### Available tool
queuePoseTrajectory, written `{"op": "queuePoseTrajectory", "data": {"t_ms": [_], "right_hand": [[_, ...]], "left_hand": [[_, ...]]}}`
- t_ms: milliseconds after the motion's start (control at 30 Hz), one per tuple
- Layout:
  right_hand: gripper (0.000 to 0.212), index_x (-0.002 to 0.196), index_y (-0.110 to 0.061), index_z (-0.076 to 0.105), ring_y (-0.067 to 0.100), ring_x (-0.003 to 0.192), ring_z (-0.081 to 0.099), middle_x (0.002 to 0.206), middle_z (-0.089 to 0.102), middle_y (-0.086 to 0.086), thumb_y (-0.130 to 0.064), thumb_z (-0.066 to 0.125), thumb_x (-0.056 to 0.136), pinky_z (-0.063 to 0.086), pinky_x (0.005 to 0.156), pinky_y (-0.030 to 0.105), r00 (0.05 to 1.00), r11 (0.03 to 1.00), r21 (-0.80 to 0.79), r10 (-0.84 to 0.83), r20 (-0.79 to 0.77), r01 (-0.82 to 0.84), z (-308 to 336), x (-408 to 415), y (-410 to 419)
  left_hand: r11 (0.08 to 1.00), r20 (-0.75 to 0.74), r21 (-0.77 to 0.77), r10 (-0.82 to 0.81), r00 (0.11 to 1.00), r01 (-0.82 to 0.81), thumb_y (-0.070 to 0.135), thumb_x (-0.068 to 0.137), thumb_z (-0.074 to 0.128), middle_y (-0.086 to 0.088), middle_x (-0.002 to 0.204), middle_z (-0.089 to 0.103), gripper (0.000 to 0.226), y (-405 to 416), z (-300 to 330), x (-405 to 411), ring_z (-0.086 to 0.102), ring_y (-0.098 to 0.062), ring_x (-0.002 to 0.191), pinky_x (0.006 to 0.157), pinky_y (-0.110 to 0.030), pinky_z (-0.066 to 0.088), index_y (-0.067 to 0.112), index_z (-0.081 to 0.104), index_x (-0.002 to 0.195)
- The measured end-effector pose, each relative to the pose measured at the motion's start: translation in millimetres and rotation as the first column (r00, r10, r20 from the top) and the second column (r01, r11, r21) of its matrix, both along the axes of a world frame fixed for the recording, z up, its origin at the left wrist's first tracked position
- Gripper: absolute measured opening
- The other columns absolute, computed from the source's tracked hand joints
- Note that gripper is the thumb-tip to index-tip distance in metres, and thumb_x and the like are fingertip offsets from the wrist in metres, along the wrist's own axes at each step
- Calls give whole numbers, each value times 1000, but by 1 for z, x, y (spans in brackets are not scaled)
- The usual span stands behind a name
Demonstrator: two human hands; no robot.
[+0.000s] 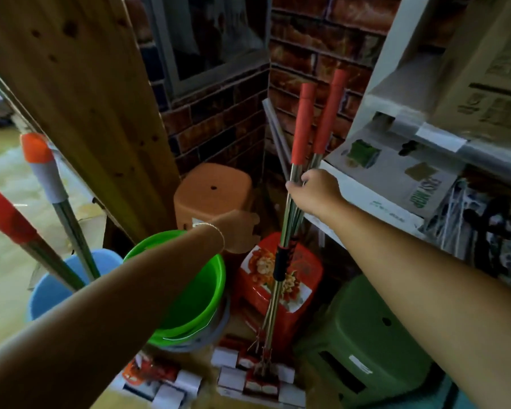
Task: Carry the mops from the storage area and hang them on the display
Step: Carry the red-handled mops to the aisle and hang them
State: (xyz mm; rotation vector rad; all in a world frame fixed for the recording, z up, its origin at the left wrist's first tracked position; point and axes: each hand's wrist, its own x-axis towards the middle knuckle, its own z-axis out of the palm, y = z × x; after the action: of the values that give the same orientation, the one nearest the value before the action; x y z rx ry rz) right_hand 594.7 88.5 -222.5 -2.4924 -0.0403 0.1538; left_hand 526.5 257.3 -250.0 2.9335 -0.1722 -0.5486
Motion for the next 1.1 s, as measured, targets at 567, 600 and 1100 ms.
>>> {"op": "queuePoseTrajectory", "data": {"t_ms": [567, 600, 1100], "right_hand": [[34, 70, -12, 60, 22, 61, 55, 64, 57, 4, -38, 70, 89, 39, 55, 30, 989, 992, 65, -111, 100, 105, -19, -24, -16], [32, 74, -11, 63, 23, 64, 56, 66, 57, 4, -38, 70, 89, 40, 57, 30, 990, 994, 61, -100, 96, 94, -17, -30, -19], [27, 99, -17, 69, 21, 82, 59, 84, 64, 1, -43, 64, 93, 40, 72, 25, 990, 992, -48, -116, 85, 120, 1, -117, -13]], "left_hand": [[913, -130, -379, 107, 986, -149, 21, 99, 46, -9, 119, 64, 29, -19, -37, 8, 59, -25, 112, 91, -31, 46, 8, 62, 119], [902, -131, -413, 78, 988, -126, 22, 98, 49, -8, 117, 66, 28, -24, -38, 6, 61, -24, 107, 91, -32, 49, 9, 63, 118], [725, -125, -683, 7, 992, -91, 32, 95, 55, -2, 78, 58, 22, -67, -77, -39, 55, -17, 68, 54, -26, 38, 12, 58, 102]]}}
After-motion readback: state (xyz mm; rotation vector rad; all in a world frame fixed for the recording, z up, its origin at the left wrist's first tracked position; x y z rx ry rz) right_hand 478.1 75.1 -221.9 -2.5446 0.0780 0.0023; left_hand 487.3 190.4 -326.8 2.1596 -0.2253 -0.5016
